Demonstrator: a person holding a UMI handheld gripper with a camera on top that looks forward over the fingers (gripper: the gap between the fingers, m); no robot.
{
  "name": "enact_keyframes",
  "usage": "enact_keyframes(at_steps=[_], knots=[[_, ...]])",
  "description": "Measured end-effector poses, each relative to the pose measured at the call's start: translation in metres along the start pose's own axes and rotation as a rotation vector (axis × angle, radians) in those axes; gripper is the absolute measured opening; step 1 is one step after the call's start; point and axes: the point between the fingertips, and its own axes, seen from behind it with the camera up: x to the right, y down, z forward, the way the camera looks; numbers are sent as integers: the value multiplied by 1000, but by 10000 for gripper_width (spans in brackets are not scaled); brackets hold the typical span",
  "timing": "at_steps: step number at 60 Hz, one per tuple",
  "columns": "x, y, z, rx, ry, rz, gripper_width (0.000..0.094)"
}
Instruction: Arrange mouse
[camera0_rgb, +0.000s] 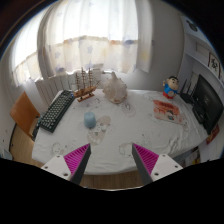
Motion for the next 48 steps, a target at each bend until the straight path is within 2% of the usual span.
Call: enact_keyframes(at_steps=[11,25,41,48], knots=[[-40,7,15,-26,-43,-12,858],[-96,5,29,-2,-94,-55,858],[-126,-9,87,124,-123,-62,856],[-125,-20,123,183,-103,-82,857]])
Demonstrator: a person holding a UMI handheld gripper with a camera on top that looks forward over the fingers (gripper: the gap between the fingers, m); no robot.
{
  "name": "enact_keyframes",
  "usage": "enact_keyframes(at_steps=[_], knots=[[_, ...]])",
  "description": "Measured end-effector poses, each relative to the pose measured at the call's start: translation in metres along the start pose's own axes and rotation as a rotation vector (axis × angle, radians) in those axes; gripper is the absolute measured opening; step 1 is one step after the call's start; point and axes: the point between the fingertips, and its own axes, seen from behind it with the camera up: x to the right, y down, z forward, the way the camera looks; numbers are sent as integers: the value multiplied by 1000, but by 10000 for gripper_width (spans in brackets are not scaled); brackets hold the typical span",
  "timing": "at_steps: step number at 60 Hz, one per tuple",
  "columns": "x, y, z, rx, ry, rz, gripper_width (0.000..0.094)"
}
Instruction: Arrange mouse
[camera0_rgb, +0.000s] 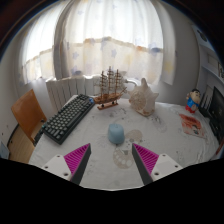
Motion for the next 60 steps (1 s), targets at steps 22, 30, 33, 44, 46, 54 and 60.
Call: enact_keyframes(at_steps=[22,30,33,44,46,54,60], knots=[[17,9,115,37,4,17,857],[15,5,144,54,-11,11,856],[14,4,153,53,-12,9,854],[14,-10,174,57,-17,14,852],[16,-10,177,50,-11,11,855],[10,-11,184,25,-31,23,831],[9,-12,183,14,-39,11,424]])
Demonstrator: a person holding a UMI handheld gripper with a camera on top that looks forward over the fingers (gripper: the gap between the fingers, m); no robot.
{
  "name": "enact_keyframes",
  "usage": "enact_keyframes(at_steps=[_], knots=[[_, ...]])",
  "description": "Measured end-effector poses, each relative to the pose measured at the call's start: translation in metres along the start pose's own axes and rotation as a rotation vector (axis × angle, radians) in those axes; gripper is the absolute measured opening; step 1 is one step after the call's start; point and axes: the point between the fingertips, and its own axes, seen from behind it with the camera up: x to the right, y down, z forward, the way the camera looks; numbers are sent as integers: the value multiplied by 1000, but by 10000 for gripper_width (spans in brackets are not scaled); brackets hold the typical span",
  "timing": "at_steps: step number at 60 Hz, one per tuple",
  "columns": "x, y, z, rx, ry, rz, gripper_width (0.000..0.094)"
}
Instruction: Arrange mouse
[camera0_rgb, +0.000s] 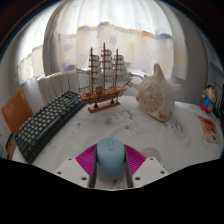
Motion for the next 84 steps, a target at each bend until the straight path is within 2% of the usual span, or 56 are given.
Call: enact_keyframes(at_steps=[4,12,17,23,33,40,46,53,64,74,76,79,81,84], knots=[[7,-3,-3,5,43,-36,412],[3,-16,-15,1,22,-25,351],[18,-35,-40,2,52,21,351],[42,-74,-90,28,30,109,351],[158,-148,-155,119,92,110,349],[283,-165,-156,132,171,104,349],[393,-148,-135,99,236,143,349],[506,-95,-87,32,305,154,349],[578,-10,-13,-70,286,161,351],[581,13,3,-90,238,157,513],[583,12,2,-90,239,135,608],[586,12,-5,-108,254,117,872],[584,9,-13,-115,256,126,825],[574,5,-30,-130,244,144,848]])
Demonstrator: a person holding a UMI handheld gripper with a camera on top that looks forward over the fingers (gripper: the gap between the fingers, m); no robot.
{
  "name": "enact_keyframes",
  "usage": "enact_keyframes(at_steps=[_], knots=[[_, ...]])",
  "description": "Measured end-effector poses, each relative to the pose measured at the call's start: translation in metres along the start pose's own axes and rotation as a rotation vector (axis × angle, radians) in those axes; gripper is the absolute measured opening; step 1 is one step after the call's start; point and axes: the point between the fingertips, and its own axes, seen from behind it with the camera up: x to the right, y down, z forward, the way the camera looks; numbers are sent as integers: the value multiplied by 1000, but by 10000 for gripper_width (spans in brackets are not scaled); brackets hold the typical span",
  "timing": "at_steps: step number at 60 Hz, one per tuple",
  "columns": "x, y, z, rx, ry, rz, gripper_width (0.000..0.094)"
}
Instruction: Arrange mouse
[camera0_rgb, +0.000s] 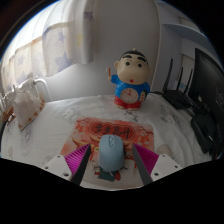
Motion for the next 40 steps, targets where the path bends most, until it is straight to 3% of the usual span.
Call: enact_keyframes(at_steps=[18,40], knots=[[-39,14,-174,-55,-39,-47,852],[-50,33,-209,-48,-11,-81,850]])
